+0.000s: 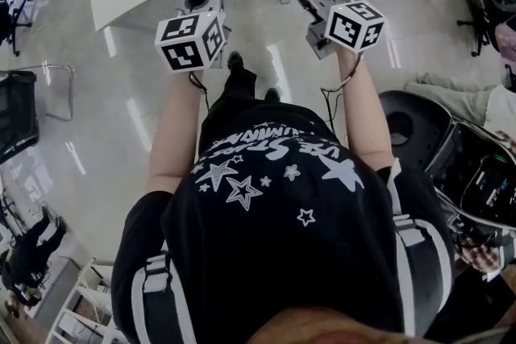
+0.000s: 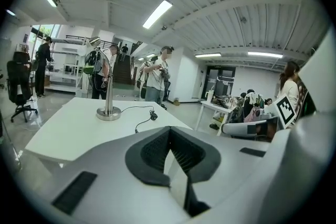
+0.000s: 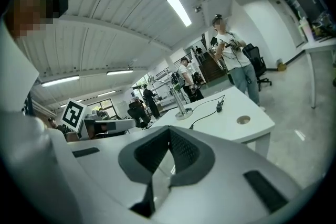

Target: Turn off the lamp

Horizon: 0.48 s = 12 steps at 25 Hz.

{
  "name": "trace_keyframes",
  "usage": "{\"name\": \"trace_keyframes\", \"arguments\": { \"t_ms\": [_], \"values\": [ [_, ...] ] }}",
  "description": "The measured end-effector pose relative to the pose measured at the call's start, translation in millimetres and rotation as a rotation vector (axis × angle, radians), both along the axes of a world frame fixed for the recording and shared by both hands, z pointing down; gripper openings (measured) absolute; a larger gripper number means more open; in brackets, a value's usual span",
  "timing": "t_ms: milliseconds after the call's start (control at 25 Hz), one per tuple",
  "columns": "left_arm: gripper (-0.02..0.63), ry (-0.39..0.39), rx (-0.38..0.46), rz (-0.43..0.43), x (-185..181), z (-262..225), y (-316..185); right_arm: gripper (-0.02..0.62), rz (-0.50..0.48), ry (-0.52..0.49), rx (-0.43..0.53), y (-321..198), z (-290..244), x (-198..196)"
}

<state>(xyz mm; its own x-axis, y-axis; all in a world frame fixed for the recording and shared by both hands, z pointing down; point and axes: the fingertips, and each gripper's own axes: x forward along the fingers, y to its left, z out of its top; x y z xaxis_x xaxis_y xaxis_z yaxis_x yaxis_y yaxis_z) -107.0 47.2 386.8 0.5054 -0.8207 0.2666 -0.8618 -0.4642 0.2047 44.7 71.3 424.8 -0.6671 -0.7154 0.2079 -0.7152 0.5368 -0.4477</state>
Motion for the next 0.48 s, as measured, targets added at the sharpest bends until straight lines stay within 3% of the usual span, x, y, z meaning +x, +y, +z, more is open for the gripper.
{"name": "trace_keyframes", "arguments": {
  "t_ms": [480],
  "values": [
    [0.011, 0.018, 0.077, -0.023, 23.3, -25.6, 62.7, 0.006, -0.030, 0.037, 0.044, 61.5, -8.6, 19.6]
  ]
}}
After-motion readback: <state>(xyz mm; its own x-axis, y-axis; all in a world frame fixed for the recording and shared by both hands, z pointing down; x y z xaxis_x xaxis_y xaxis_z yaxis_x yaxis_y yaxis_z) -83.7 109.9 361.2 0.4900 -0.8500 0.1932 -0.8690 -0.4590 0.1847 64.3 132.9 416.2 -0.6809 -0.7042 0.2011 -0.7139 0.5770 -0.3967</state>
